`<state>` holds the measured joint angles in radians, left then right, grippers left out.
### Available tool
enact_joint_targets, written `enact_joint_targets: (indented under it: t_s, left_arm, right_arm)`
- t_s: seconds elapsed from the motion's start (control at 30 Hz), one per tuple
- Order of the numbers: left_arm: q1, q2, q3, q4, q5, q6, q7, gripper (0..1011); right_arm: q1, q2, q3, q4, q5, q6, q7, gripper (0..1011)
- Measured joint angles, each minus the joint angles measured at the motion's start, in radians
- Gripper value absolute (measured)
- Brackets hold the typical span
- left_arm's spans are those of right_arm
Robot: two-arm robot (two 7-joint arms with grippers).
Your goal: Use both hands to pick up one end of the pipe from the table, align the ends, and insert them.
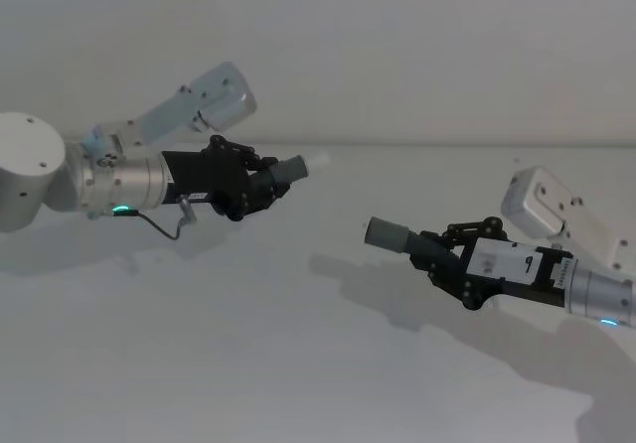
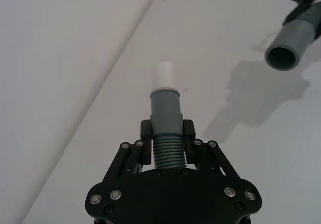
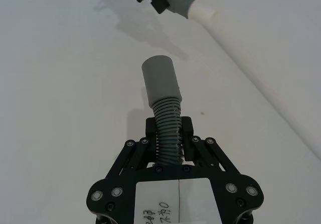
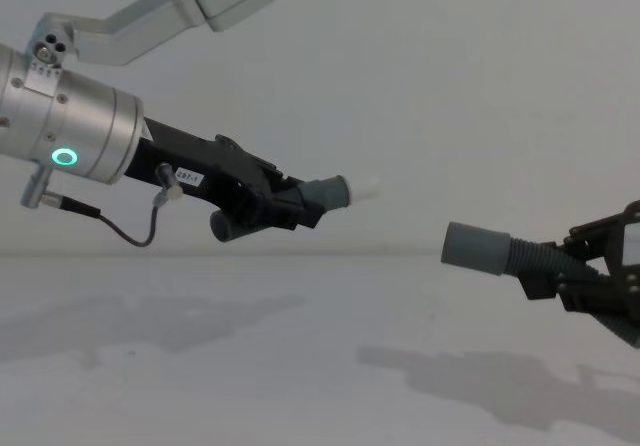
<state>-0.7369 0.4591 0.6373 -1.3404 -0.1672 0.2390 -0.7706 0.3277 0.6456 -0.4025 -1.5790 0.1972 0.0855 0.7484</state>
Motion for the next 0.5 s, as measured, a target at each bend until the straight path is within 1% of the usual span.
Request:
enact_joint_targets:
  t_s: [0.07,0.17,0.23,0.27,0.37,0.4,0.5]
  left_arm:
    - [-0.010,0.008,0.007,0.009,-0.007,-0.020,-0.035,351]
    - [-0.021,0.016,0.015,0.017,-0.015,-0.040,-0.072,351]
    - [-0.030,0.023,0.021,0.024,-0.023,-0.058,-0.105,351]
    - [-0.035,0.028,0.025,0.027,-0.029,-0.071,-0.131,351]
    - [-0.043,0.037,0.032,0.030,-0.038,-0.090,-0.166,351]
    - [-0.047,0.042,0.036,0.031,-0.043,-0.101,-0.186,351]
    - [-0.051,0.051,0.042,0.031,-0.050,-0.115,-0.214,351]
  right_arm:
    - [0.004,0.010,-0.004,0.001,0.003,-0.015,0.019,274]
    - [0.009,0.020,-0.009,0.002,0.006,-0.030,0.036,274]
    - [0.012,0.027,-0.013,0.004,0.008,-0.041,0.048,274]
    - [0.013,0.029,-0.014,0.004,0.008,-0.043,0.050,274]
    - [0.017,0.035,-0.018,0.006,0.011,-0.053,0.061,274]
    - [0.018,0.036,-0.019,0.007,0.011,-0.054,0.064,274]
    - [0.020,0.040,-0.023,0.009,0.011,-0.058,0.067,274]
